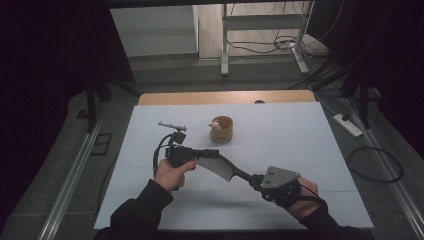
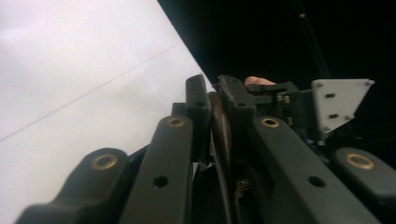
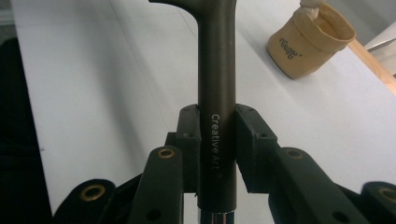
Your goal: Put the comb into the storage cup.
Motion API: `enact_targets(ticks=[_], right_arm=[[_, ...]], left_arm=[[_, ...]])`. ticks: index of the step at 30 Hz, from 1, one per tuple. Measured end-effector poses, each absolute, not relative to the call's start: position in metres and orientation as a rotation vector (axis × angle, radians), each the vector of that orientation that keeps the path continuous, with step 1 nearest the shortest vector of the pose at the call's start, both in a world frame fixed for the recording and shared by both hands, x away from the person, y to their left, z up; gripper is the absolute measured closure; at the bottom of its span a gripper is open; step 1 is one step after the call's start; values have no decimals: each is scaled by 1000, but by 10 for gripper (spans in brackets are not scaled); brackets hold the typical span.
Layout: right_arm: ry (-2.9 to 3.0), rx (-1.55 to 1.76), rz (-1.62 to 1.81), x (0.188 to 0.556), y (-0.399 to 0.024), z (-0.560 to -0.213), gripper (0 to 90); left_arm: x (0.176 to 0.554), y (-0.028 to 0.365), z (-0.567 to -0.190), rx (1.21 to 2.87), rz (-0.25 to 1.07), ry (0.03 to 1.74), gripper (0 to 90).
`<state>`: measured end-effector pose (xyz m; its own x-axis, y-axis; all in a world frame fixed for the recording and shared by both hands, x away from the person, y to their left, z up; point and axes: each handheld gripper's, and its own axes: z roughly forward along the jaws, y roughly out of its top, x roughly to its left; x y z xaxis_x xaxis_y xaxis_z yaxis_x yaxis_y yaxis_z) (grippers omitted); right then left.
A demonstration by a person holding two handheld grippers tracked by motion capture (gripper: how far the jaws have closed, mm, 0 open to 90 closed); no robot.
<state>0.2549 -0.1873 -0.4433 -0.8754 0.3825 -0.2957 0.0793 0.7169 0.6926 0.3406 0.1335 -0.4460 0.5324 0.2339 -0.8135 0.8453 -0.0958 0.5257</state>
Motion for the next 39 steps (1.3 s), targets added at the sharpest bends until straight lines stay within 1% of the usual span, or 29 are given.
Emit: enact_targets(ticks=[10, 13, 14, 15, 16, 22, 28, 31, 32, 33, 35, 36, 37, 38, 39], right_arm=[[2493, 350, 990, 256, -188, -445, 706], [2499, 382, 1008, 258, -189, -444, 683], [2500, 391, 1012, 258, -189, -444, 670], [2504, 393, 1012, 259, -189, -445, 635], [2504, 393, 1012, 259, -189, -445, 635], [2515, 426, 1024, 260, -188, -445, 552], [2525, 489, 1047, 264, -190, -445, 457], [2541, 530, 1064, 267, -193, -445, 388], [2541, 530, 1064, 267, -193, -445, 388], [2556, 547, 1071, 268, -194, -445, 348], [2552, 555, 1071, 269, -194, -445, 299], [2552, 555, 1071, 269, -194, -445, 299], [2554, 576, 1066, 269, -194, -445, 257], [2554, 576, 1066, 269, -194, -445, 257], [2558, 591, 1071, 270, -195, -446, 219]], left_arm=[[340, 135, -449, 1597, -681, 928, 839], [340, 136, -447, 1600, -662, 922, 839], [340, 137, -447, 1599, -657, 919, 840], [340, 138, -446, 1599, -656, 915, 839], [340, 138, -446, 1598, -647, 917, 839], [339, 140, -443, 1615, -608, 917, 839], [339, 143, -440, 1622, -583, 921, 839], [338, 145, -438, 1622, -567, 920, 839], [338, 145, -438, 1622, -567, 920, 839], [338, 147, -438, 1624, -562, 918, 839], [338, 148, -437, 1625, -556, 916, 839], [338, 149, -436, 1626, -553, 917, 839], [338, 150, -436, 1624, -549, 917, 839], [338, 151, -436, 1621, -548, 919, 839], [338, 153, -435, 1630, -537, 919, 839]])
